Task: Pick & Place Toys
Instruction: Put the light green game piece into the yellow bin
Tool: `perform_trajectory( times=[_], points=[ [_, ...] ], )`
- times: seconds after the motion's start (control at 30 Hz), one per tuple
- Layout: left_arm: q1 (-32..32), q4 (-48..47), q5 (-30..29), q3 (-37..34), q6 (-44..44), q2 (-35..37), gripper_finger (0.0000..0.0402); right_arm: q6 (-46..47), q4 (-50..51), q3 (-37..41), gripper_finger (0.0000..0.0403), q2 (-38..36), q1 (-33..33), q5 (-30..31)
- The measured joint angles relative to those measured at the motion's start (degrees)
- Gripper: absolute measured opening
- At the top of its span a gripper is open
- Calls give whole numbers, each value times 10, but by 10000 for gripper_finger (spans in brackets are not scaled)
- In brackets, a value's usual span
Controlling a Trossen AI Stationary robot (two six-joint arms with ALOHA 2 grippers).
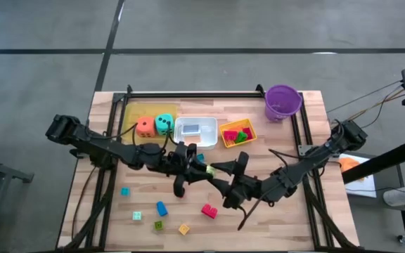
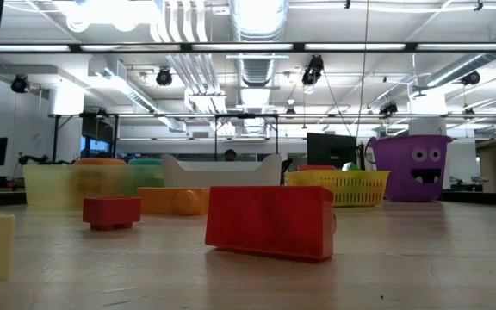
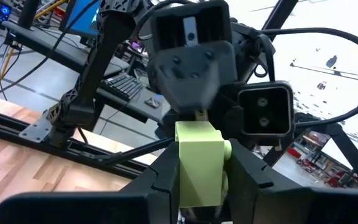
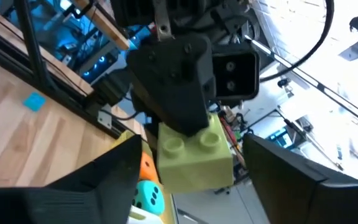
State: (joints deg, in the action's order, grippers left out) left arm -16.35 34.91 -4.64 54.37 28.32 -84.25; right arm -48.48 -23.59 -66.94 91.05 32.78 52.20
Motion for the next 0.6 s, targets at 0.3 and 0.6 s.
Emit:
perform_trajectory(
  times=[0.3,0.6],
  points=[
    [0,-1,2,-1,3,0,79,-10,1,0,134,0,-2,-26],
    [0,-2,-1,-1,1,0,138,2,2,0,134,0,-2,-29]
  ],
)
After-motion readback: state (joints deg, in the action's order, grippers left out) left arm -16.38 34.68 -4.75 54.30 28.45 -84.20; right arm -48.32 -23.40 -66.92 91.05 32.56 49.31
